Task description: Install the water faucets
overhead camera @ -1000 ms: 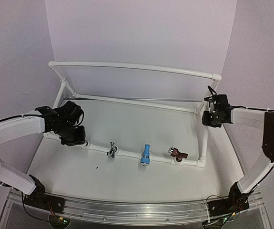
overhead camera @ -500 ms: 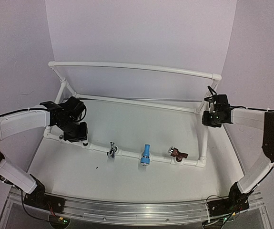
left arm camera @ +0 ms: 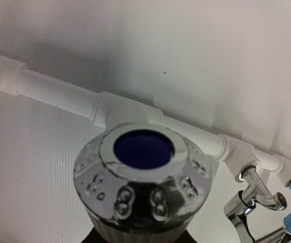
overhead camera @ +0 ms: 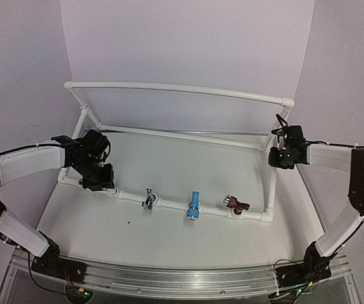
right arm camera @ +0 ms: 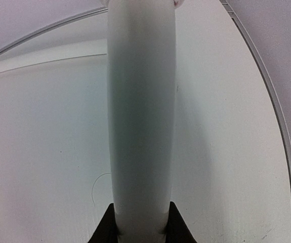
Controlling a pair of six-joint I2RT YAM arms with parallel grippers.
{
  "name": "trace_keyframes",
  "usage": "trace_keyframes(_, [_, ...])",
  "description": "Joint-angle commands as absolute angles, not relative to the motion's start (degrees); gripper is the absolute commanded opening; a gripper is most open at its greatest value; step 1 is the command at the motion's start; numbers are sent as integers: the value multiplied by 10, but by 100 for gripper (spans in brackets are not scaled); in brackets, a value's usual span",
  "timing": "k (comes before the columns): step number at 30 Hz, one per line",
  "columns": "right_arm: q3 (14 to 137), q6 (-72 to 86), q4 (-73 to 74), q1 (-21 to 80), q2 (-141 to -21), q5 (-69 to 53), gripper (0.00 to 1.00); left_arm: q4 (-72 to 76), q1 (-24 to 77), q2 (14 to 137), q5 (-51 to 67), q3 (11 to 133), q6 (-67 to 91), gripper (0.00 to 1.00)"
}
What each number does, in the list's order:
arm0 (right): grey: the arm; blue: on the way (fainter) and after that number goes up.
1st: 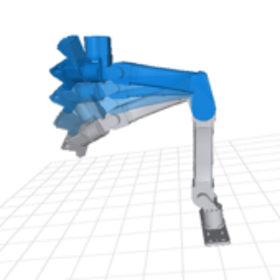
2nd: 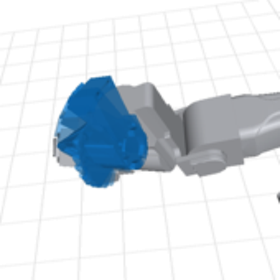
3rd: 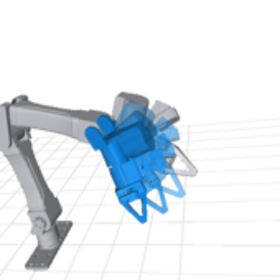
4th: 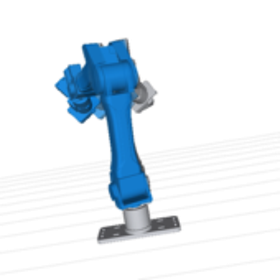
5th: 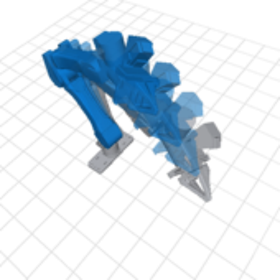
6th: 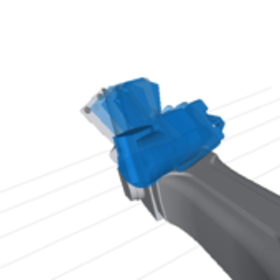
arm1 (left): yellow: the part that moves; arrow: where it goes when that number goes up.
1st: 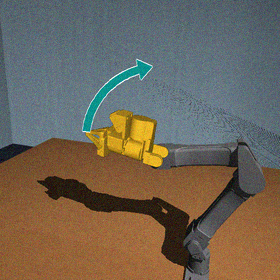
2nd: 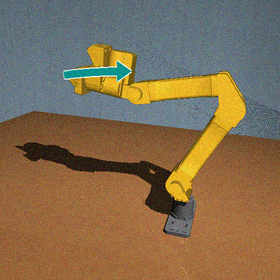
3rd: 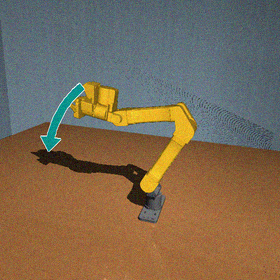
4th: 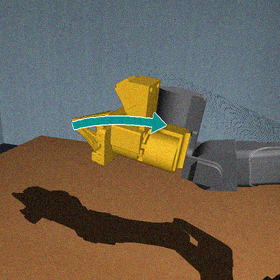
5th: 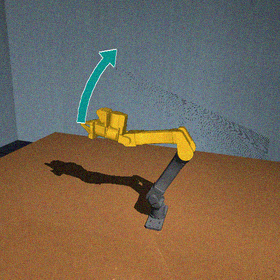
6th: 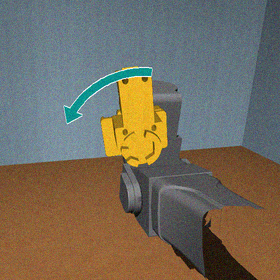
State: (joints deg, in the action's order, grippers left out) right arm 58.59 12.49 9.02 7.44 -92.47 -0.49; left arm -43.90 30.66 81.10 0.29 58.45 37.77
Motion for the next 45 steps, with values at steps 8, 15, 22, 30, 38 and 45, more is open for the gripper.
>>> trace_keyframes(8, [576, 107, 94, 72, -917, -16, 0, -400, 285, 787, 7, 562, 380, 0])
trace_keyframes(15, [576, 104, 94, 72, -918, -22, 0, -402, 280, 791, 20, 583, 367, 0])
trace_keyframes(22, [576, 104, 95, 72, -918, -23, 0, -402, 280, 781, 15, 582, 367, 0])
trace_keyframes(30, [575, 104, 94, 72, -920, -23, 0, -397, 280, 778, 12, 583, 360, 0])
trace_keyframes(38, [576, 104, 94, 72, -921, -26, 0, -387, 280, 783, 11, 581, 352, 0])
trace_keyframes(45, [576, 104, 95, 72, -920, -26, 0, -360, 281, 791, 6, 559, 351, 0])
